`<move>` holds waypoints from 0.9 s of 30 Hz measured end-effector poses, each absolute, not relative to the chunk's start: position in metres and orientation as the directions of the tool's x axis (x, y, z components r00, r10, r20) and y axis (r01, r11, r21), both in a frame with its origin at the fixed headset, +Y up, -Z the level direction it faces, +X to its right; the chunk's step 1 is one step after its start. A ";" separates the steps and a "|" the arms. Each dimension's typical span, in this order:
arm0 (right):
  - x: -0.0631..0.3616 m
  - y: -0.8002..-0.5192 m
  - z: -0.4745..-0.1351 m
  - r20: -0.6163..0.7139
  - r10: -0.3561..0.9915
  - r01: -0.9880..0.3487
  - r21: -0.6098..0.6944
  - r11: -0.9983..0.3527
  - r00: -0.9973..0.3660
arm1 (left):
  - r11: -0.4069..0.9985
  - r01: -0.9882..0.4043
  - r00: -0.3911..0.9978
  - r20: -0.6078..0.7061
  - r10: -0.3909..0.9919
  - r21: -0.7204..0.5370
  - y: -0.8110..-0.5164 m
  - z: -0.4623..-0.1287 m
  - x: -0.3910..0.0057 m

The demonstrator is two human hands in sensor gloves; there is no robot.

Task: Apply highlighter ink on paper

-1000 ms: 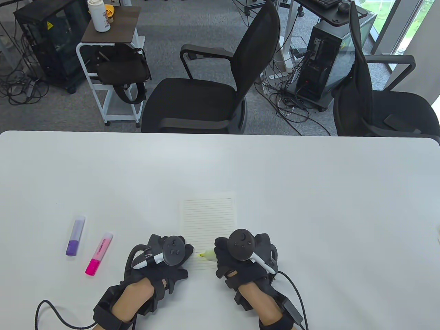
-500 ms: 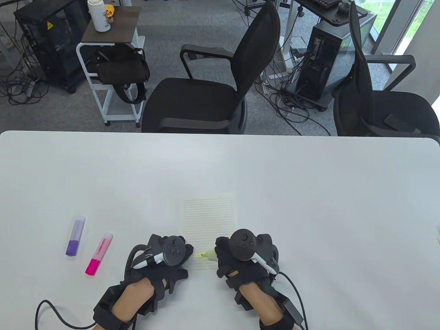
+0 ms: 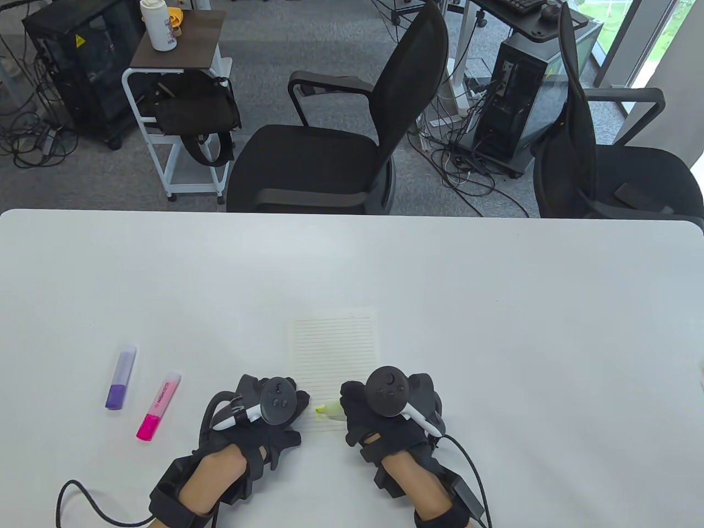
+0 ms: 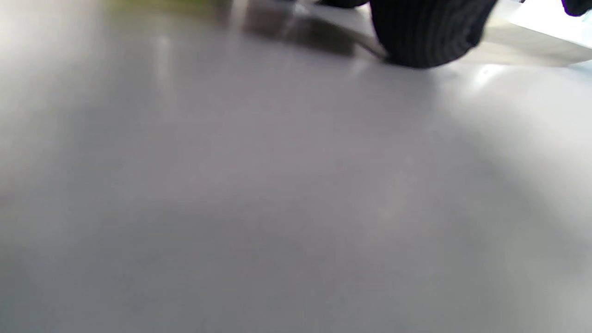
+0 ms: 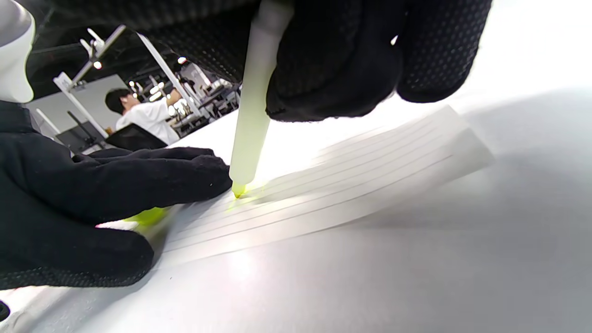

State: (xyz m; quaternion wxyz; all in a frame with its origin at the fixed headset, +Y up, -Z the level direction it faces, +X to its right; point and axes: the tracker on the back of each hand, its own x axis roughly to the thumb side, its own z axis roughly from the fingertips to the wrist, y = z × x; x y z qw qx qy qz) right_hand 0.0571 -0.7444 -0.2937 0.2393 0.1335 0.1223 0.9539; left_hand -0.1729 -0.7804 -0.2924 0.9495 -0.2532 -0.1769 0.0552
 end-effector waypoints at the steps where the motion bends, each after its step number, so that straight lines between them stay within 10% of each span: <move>1: 0.057 -0.743 -0.293 0.196 0.494 -0.426 0.306 -0.851 -0.847 | 0.866 -0.015 0.931 0.308 0.194 -0.500 -0.780 -0.292 -0.173; 27: 0.059 -0.746 -0.295 0.190 0.479 -0.421 0.278 -0.863 -0.857 | 0.863 -0.018 0.931 0.307 0.198 -0.504 -0.781 -0.292 -0.173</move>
